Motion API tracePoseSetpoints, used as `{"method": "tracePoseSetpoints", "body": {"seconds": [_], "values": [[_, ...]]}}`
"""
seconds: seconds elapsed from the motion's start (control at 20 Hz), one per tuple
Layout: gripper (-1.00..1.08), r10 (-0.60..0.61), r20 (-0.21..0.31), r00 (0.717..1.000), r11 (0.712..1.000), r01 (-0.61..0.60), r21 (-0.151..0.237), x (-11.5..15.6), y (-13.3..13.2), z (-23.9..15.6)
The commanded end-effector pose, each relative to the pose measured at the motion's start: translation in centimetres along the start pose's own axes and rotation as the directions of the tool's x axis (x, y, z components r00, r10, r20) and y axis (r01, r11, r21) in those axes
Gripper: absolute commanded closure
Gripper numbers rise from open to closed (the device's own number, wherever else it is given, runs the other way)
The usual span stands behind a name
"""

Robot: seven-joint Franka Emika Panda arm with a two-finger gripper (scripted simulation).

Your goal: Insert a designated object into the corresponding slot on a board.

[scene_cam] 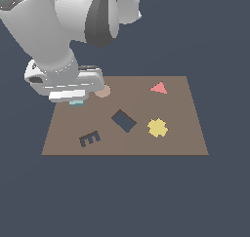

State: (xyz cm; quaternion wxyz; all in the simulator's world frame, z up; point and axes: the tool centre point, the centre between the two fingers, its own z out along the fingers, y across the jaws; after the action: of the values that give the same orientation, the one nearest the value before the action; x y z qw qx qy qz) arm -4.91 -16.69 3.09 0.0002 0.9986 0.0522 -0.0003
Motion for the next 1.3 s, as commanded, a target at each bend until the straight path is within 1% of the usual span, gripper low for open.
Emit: {"method": "tracePoseSetpoints", "body": {"seconds": [0.0,0.15,0.3,0.45,0.6,0.75,0.9,1.05,1.25], "values": [[1.08,0.06,-0.001,0.998,0.998,-0.06,0.0,-0.3,-0.5,-0.1],[1.08,0.144,-0.001,0.99,0.99,-0.144,0.0,-0.8,-1.2,-0.1],[1.08,0.237,-0.001,0.971,0.971,-0.237,0.0,-1.2,-2.0,-0.1],[1.08,0.338,-0.001,0.941,0.941,-0.338,0.0,-1.6,-3.0,-0.2],[1.08,0.439,-0.001,0.899,0.899,-0.439,0.0,-1.8,-4.1,-0.2],[1.08,0.533,-0.001,0.846,0.846,-0.533,0.0,-2.0,-5.1,-0.3],[1.08,0.619,-0.001,0.785,0.785,-0.619,0.0,-2.0,-6.2,-0.3],[1.08,0.698,-0.001,0.716,0.716,-0.698,0.0,-1.9,-7.3,-0.4],[1.08,0.79,-0.001,0.613,0.613,-0.79,0.001,-1.7,-8.6,-0.4]]}}
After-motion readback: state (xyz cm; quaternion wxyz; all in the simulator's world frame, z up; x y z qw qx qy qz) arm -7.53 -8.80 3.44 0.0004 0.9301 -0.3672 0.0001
